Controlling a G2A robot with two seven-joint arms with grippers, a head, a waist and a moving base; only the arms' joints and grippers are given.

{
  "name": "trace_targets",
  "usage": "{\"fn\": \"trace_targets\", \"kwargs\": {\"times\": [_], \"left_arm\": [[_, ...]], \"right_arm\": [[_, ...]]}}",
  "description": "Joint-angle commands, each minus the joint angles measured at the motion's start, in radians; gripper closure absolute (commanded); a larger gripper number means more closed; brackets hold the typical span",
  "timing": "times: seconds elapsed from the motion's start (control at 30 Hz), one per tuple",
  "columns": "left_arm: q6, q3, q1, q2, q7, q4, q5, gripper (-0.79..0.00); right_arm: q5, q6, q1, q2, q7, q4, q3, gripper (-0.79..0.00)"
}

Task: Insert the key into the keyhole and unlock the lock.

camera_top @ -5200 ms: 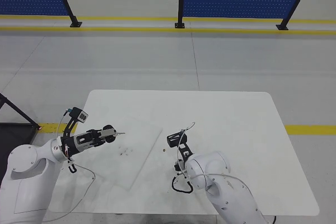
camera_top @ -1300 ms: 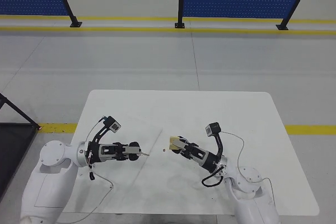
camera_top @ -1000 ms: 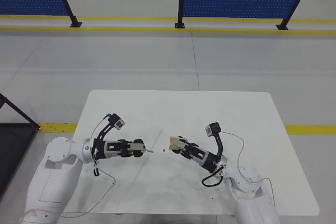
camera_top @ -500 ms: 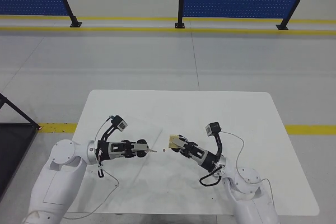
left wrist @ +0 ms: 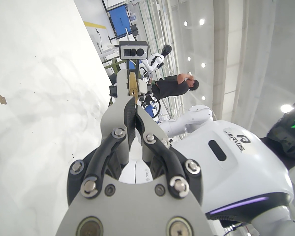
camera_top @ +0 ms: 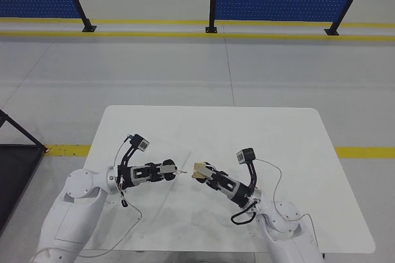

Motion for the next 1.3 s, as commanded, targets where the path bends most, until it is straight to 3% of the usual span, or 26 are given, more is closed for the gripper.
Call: {"fn": "trace_targets", "kwargs": {"times": [0.0,1.27], "left_arm": [[-0.010,0.003,0.001,0.000,0.008,-0.002,0.000,0.000],[-0.038,0.032,0.031,0.013,0.093,-0.032,0.009,0.000]], "right_arm": [[0.005,-0.002,0.003,0.003,0.004,0.002,-0.004,0.000],[0.044,-0.040,0.036,0.052,-0.042,0.034,-0.060,0.000]]}}
